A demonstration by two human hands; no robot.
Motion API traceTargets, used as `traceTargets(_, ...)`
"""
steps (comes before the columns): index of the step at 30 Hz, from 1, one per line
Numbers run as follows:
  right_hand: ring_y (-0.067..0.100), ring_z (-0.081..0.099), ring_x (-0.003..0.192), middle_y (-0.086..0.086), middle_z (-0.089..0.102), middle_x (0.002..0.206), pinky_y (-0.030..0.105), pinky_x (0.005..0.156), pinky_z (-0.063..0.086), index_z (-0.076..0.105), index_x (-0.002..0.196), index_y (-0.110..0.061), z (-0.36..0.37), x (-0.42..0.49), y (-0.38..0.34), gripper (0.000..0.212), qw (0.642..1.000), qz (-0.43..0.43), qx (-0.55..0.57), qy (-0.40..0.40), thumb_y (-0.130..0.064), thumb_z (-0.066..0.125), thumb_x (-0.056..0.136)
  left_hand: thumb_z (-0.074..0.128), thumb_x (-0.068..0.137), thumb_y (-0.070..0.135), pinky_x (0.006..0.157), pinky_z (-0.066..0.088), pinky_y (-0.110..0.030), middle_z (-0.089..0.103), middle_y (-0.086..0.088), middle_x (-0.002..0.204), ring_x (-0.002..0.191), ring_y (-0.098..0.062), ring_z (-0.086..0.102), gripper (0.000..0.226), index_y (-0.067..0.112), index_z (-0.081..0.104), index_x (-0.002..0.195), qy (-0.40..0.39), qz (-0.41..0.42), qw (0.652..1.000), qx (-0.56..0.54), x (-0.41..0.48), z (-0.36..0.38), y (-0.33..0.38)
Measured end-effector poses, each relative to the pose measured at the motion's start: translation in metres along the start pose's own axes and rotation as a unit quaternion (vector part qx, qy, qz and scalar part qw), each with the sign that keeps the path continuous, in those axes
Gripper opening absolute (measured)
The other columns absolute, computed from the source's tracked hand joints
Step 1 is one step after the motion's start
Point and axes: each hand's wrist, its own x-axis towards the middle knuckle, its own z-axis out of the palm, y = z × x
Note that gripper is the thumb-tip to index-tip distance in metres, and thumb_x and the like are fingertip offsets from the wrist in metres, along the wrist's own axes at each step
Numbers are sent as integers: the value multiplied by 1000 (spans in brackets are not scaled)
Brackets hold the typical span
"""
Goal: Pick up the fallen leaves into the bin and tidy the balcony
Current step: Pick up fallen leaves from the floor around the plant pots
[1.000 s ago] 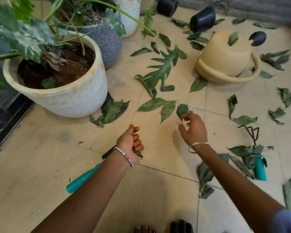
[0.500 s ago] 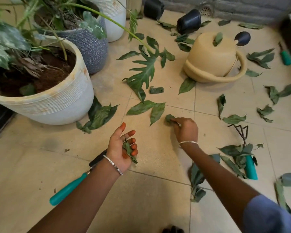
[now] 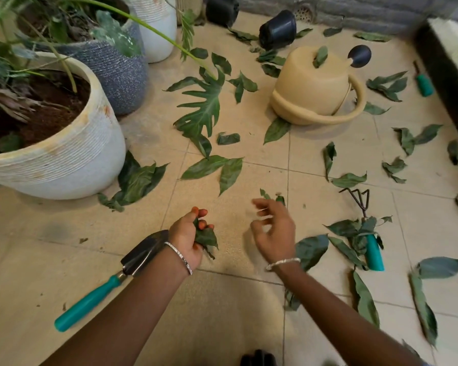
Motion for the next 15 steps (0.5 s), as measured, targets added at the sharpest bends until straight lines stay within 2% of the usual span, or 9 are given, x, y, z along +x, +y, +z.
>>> traceTargets(2, 22, 58, 104, 5, 58, 120, 31, 91, 50, 59, 127, -15, -15, 26, 29, 46, 992, 56, -110, 11, -8, 65, 82, 44, 104, 26, 69, 49, -31, 42, 0, 49, 63, -19, 55, 32, 9, 57, 80, -11, 6, 1000, -2, -3, 5, 1)
traceTargets(4, 28, 47, 126, 11, 46, 141, 30, 103, 38, 46, 143, -19, -23, 44, 52, 59, 980, 89, -170, -55, -12, 66, 87, 43, 105, 24, 67, 52, -35, 40, -1, 52, 60, -19, 55, 31, 8, 57, 83, -23, 5, 1000, -12, -4, 10, 1)
traceTargets(7, 31, 28, 144, 14, 31, 156, 39, 115, 28, 32, 152, -28, -12, 53, 63, 62, 960, 47, -232, -147, -14, 56, 96, 41, 105, 20, 51, 52, -25, 37, 1, 50, 41, -11, 42, 27, 9, 59, 89, -37, 9, 999, -1, -6, 15, -1)
traceTargets(9, 32, 24, 147, 15, 30, 157, 42, 116, 28, 32, 152, -24, 1, 52, 61, 58, 944, -2, -285, -164, -7, 48, 99, 40, 106, 21, 42, 44, -18, 37, 3, 49, 37, -8, 35, 27, 11, 61, 92, -45, 16, 999, 20, -6, 14, -2)
traceTargets(11, 34, 33, 143, 19, 36, 153, 42, 114, 34, 38, 149, -11, 8, 48, 54, 54, 933, -43, -322, -153, 2, 48, 97, 42, 105, 26, 38, 34, -14, 37, 4, 50, 36, -7, 32, 26, 14, 63, 93, -54, 20, 998, 35, -5, 11, -3)
traceTargets(12, 36, 44, 135, 21, 45, 146, 41, 109, 41, 45, 143, -3, 11, 46, 54, 48, 926, -70, -341, -145, 4, 49, 95, 43, 104, 29, 37, 30, -14, 36, 5, 50, 36, -7, 30, 26, 16, 63, 93, -59, 20, 997, 39, -4, 8, -4)
traceTargets(13, 36, 56, 121, 22, 56, 134, 38, 99, 49, 54, 132, 1, 12, 44, 53, 39, 919, -91, -359, -134, 4, 50, 93, 45, 103, 33, 36, 28, -14, 35, 5, 50, 36, -7, 30, 26, 17, 62, 93, -65, 18, 997, 38, -5, 6, -4)
traceTargets(15, 30, 65, 94, 16, 69, 107, 34, 80, 53, 67, 109, -2, 8, 44, 47, 23, 911, -96, -380, -129, 2, 52, 91, 47, 101, 41, 35, 25, -15, 36, 5, 52, 37, -7, 30, 28, 18, 62, 94, -79, 9, 996, 32, -6, 1, -3)
